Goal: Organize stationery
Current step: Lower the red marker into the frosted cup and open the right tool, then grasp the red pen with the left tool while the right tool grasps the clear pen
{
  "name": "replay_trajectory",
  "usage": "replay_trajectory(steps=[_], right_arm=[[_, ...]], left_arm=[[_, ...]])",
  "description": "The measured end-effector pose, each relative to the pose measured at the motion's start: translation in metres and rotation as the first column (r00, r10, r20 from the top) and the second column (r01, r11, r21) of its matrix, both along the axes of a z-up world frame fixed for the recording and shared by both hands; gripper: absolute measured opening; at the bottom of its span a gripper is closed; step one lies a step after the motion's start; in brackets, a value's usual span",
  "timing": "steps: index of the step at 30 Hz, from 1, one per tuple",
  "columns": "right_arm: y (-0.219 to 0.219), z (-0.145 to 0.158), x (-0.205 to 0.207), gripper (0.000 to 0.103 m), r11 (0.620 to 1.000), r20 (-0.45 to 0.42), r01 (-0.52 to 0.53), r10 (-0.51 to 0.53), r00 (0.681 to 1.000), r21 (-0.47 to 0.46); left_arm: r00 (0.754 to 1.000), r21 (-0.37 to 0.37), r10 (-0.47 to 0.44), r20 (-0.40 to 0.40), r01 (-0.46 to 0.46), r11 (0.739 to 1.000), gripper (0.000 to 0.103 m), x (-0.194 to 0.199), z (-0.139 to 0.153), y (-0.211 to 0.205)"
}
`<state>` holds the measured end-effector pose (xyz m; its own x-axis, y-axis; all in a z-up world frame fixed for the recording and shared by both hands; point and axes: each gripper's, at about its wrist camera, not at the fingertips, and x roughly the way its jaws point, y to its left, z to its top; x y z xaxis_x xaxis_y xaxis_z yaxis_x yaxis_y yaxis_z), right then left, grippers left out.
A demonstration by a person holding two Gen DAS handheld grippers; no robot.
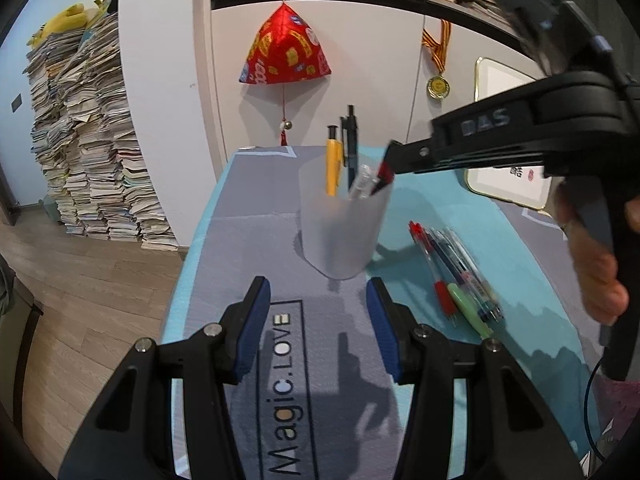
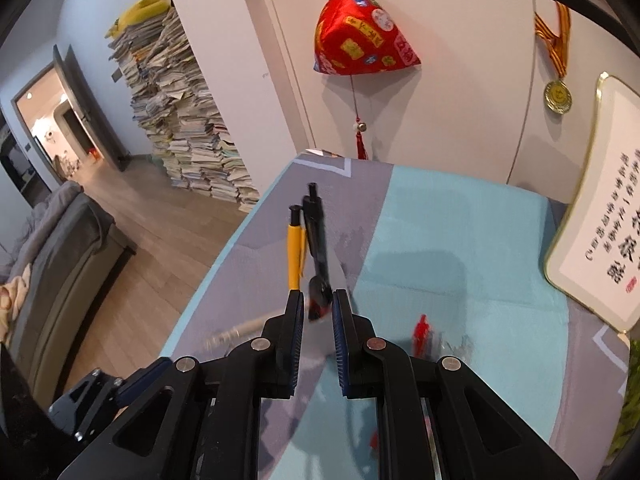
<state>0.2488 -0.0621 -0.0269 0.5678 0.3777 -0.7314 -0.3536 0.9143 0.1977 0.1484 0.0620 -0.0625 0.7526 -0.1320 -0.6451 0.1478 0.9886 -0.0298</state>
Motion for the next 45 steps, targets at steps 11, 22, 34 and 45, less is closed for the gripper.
replay_trajectory(steps=[11, 22, 34, 45], right_arm=[[-0.083, -0.048, -0.029, 0.014, 0.987, -0.091, 0.107, -0.118, 0.989, -0.116], [-0.106, -0.083, -0.029, 0.014, 0.991, -0.179, 0.112, -0.123, 0.976, -0.069], [-0.106, -0.095, -0.028, 0.014, 0.992, -0.201, 0.103, -0.116, 0.973, -0.076], [-0.131, -0.093, -0.027, 0.014, 0.98, -0.223, 0.199, -0.199, 0.954, -0.025]], left_arm=[[0.996, 0.018, -0.062, -0.058, 0.063, 0.998, 0.048, 0.003, -0.014, -0.033], [0.966, 0.015, -0.168, -0.194, 0.174, 0.985, 0.048, 0.024, -0.046, -0.081], [0.96, 0.024, -0.162, -0.229, 0.172, 0.985, 0.048, 0.038, -0.054, -0.094], [0.955, 0.023, -0.169, -0.243, 0.18, 0.983, 0.049, 0.041, -0.06, -0.101]])
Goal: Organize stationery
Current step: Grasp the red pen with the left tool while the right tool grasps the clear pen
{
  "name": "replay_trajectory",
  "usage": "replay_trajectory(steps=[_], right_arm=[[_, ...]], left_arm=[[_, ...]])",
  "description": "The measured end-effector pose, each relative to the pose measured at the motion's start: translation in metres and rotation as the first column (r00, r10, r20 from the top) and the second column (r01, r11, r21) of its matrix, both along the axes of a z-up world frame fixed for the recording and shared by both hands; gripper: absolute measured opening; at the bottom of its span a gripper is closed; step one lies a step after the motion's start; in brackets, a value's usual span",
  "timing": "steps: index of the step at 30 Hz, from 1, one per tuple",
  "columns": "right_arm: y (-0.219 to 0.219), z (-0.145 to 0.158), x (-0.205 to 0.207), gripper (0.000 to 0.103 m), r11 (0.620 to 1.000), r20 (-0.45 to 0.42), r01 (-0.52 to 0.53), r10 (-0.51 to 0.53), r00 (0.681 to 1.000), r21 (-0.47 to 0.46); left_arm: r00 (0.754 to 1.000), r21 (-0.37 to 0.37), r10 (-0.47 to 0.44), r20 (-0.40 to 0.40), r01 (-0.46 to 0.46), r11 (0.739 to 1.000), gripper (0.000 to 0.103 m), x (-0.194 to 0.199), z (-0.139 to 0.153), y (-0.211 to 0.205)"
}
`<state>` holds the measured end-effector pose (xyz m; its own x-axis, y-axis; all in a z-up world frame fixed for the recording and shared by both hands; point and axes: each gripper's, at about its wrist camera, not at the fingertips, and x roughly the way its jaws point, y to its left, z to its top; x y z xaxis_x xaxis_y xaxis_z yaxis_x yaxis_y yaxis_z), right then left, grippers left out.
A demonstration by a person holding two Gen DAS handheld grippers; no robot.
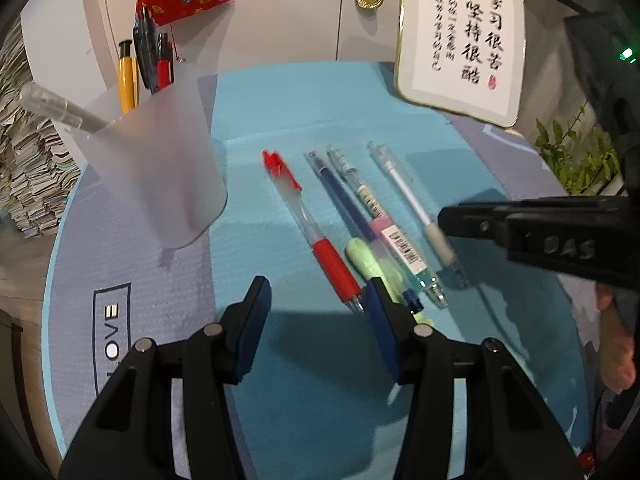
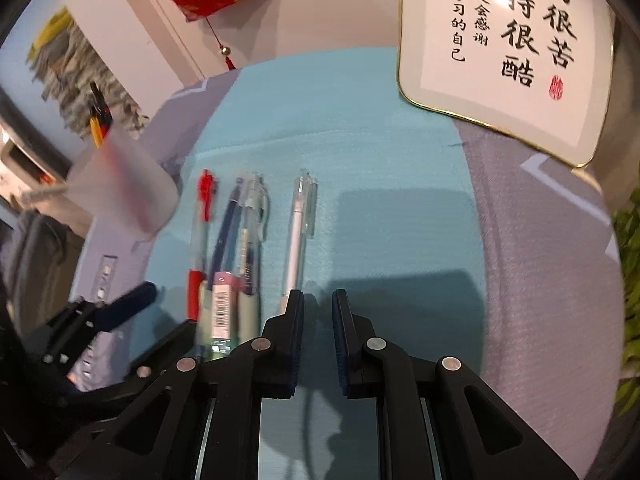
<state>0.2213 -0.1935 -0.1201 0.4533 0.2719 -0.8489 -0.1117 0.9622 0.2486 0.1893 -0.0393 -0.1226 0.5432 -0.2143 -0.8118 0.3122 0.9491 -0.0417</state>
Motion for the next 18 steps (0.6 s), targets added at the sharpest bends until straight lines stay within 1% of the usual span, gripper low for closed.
replay_trajectory(steps=[2, 4, 7, 8, 10, 13, 14, 15, 17, 18], right_arm=[[0.002, 0.002, -0.001, 0.014, 1.0, 0.005, -0.011, 0.01, 1.0, 0.002], [0.005, 0.001, -0.001, 0.014, 1.0, 0.002, -0.029, 0.029, 1.0, -0.004], [0.012, -0.004, 0.0, 0.014, 0.999, -0.017, -0.041, 0.04, 0.999, -0.037], [0.014, -0.003, -0.001, 0.014, 0.998, -0.001, -0.04, 0.04, 0.999, -0.053], [0.018, -0.005, 0.001, 0.014, 0.996, -0.001, -0.046, 0.046, 0.999, -0.073], [0.017, -0.005, 0.0, 0.014, 0.996, 0.0, -0.054, 0.054, 0.999, -0.077], [0.016, -0.005, 0.0, 0.013, 0.996, -0.002, -0.049, 0.049, 0.999, -0.069], [0.014, -0.005, 0.0, 0.012, 0.997, -0.003, -0.044, 0.044, 0.999, -0.063], [0.014, -0.005, -0.001, 0.011, 0.997, -0.006, -0.039, 0.039, 0.999, -0.064], [0.015, -0.005, -0.002, 0.011, 0.997, -0.007, -0.041, 0.04, 0.999, -0.065]], left_arm=[[1.0, -0.01, 0.01, -0.013, -0.01, 1.0, 0.048, 0.001, -0.002, 0.003], [1.0, -0.004, 0.015, -0.008, -0.015, 1.0, 0.048, 0.001, -0.002, 0.003], [1.0, 0.007, 0.016, -0.003, -0.016, 1.0, 0.048, 0.001, -0.002, 0.001], [1.0, 0.014, 0.016, 0.001, -0.016, 1.0, 0.049, 0.001, -0.002, 0.0], [1.0, 0.024, 0.016, 0.006, -0.016, 1.0, 0.049, 0.001, -0.003, 0.0], [1.0, 0.016, 0.013, 0.006, -0.013, 1.0, 0.041, 0.001, -0.002, 0.005], [1.0, 0.005, 0.009, 0.005, -0.009, 1.0, 0.034, 0.001, -0.002, 0.007], [1.0, -0.015, 0.004, -0.003, -0.005, 1.0, 0.03, 0.002, -0.001, 0.01], [1.0, -0.027, 0.007, -0.013, -0.008, 1.0, 0.029, 0.004, -0.001, 0.011], [1.0, -0.016, 0.009, -0.011, -0.009, 1.0, 0.029, 0.006, -0.001, 0.009]])
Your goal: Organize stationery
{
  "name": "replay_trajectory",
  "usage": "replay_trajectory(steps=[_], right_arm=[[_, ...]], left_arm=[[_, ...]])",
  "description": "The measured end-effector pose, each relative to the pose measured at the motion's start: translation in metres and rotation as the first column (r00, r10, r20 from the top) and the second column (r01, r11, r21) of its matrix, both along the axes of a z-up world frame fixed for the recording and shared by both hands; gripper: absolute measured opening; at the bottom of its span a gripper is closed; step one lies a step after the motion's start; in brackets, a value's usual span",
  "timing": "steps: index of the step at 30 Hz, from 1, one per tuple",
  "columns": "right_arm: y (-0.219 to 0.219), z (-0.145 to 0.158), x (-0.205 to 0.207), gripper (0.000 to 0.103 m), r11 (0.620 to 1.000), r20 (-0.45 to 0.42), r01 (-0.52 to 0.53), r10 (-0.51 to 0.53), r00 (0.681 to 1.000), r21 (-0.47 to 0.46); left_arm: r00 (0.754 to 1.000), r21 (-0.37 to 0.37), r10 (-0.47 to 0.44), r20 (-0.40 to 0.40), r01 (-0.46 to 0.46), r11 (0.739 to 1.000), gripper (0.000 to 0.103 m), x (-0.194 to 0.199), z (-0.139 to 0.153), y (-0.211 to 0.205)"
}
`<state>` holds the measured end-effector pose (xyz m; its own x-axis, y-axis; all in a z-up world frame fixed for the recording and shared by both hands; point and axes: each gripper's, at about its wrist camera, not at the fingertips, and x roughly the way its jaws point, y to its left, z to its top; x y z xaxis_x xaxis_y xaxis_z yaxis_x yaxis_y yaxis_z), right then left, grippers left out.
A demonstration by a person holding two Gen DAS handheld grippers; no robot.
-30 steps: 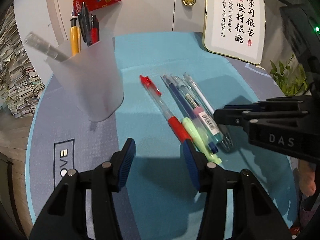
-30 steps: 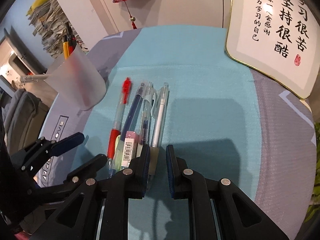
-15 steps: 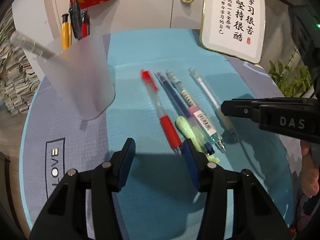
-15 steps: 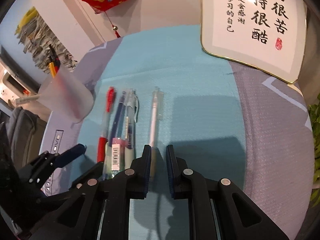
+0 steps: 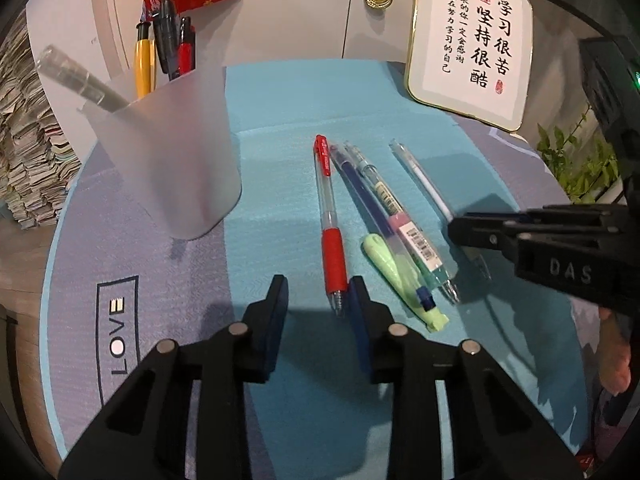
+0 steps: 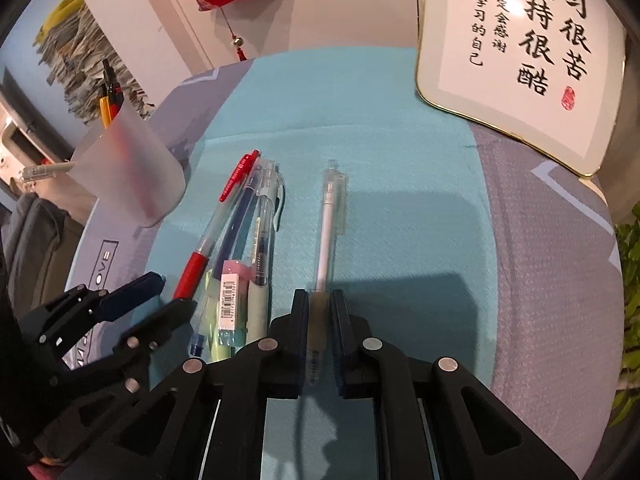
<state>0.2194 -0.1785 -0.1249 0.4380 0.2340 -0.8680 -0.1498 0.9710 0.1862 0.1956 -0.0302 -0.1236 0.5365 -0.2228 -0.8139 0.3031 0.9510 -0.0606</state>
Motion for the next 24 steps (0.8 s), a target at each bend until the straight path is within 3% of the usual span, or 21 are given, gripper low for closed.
replay_trajectory(steps=[7, 8, 11, 17, 24], right_arm=[[0.005, 0.001, -0.006, 0.011, 1.0, -0.008, -0.013, 0.013, 1.0, -0.029], [0.007, 0.001, -0.007, 0.011, 0.999, -0.005, -0.017, 0.016, 1.0, -0.039], [0.005, 0.001, -0.012, 0.011, 1.0, -0.017, -0.021, 0.021, 1.0, -0.019], [-0.005, 0.008, -0.05, 0.011, 0.998, -0.018, -0.066, 0.066, 0.998, 0.004], [-0.016, 0.004, -0.104, 0.011, 0.994, -0.058, -0.108, 0.106, 0.993, -0.031]], left_arm=[[0.999, 0.051, -0.02, 0.047, 0.017, 0.999, 0.029, 0.01, -0.002, -0.019], [0.999, 0.039, -0.022, 0.042, 0.021, 0.999, 0.013, 0.012, -0.002, -0.019], [0.999, 0.001, -0.035, 0.006, 0.035, 0.999, 0.009, 0.008, 0.0, -0.014], [0.999, -0.035, -0.032, -0.016, 0.031, 0.999, 0.009, -0.035, 0.008, 0.016], [0.997, 0.024, -0.053, -0.05, 0.055, 0.998, 0.009, -0.088, 0.002, 0.034]])
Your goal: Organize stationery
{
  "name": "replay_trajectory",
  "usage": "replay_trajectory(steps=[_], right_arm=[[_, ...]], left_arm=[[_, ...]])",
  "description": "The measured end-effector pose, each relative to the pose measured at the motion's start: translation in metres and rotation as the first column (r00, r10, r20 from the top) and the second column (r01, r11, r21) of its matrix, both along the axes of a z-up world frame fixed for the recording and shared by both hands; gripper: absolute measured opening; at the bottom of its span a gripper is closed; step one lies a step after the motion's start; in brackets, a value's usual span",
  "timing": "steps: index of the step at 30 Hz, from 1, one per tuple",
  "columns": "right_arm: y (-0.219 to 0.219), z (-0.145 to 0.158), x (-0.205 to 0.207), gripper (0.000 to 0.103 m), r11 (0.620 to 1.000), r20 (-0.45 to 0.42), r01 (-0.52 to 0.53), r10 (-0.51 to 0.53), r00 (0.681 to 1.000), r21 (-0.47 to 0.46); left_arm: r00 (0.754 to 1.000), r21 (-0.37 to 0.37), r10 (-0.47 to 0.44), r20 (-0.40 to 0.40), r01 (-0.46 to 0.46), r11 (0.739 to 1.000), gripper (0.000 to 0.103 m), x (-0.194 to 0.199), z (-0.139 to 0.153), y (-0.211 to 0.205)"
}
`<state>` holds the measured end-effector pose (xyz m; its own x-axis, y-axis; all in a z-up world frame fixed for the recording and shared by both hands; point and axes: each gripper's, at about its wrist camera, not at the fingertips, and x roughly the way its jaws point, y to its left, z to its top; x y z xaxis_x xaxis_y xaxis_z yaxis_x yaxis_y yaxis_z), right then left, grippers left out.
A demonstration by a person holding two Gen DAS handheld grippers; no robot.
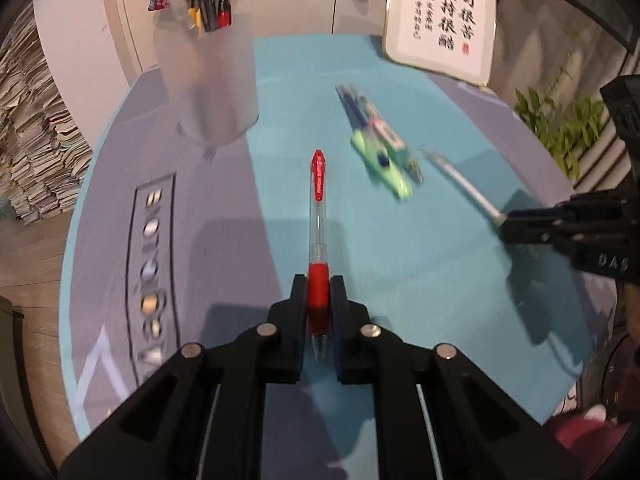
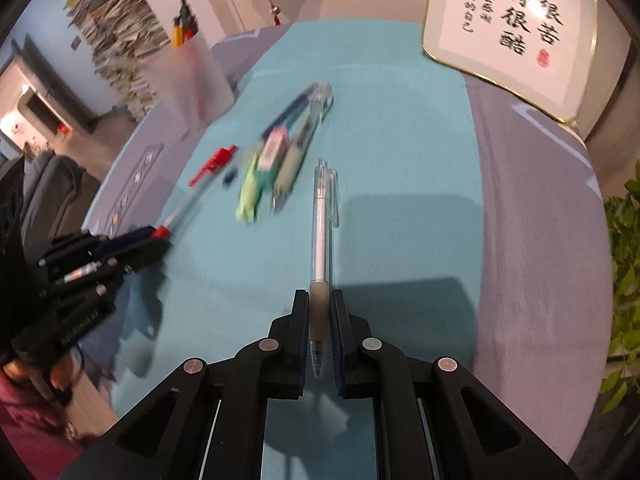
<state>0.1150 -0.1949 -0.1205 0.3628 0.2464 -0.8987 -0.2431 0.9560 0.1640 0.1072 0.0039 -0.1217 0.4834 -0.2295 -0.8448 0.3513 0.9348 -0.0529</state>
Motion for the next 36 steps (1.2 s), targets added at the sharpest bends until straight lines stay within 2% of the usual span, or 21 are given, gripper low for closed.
replay_trajectory(steps=[3, 7, 9, 11, 14, 25, 36], right_arm=[[0.0, -0.003, -0.012, 0.011, 0.999, -0.009, -0.018, 0.018, 1.0, -0.032], [0.003, 0.001, -0.014, 0.011, 0.997, 0.029, -0.023, 0.026, 0.999, -0.076], [0.006, 0.004, -0.011, 0.014, 0.997, 0.042, -0.024, 0.027, 0.999, -0.07], [0.007, 0.006, -0.005, 0.024, 0.998, 0.052, -0.022, 0.025, 0.998, -0.062], [0.008, 0.006, 0.007, 0.035, 0.998, 0.061, 0.001, 0.003, 0.998, -0.06], [0.016, 0.003, 0.044, 0.035, 0.999, 0.028, 0.02, -0.018, 0.999, -0.042], [0.023, -0.002, 0.059, 0.035, 0.998, 0.017, 0.015, -0.013, 1.0, -0.064]], left_arm=[[1.0, 0.002, -0.01, -0.011, 0.01, 1.0, 0.01, -0.007, -0.002, 0.002], [1.0, 0.001, 0.002, -0.017, -0.002, 1.0, 0.014, -0.009, -0.003, 0.002], [1.0, 0.005, 0.011, -0.006, -0.011, 1.0, 0.033, -0.006, 0.0, 0.001], [1.0, 0.013, 0.023, 0.02, -0.023, 1.0, 0.037, -0.003, 0.005, 0.0], [0.999, 0.002, 0.014, 0.038, -0.014, 1.0, 0.038, 0.004, 0.013, -0.005], [0.999, 0.028, -0.003, 0.045, 0.002, 1.0, 0.038, 0.047, 0.012, -0.024], [1.0, 0.028, 0.005, 0.014, -0.005, 1.0, 0.037, 0.06, 0.0, -0.025]])
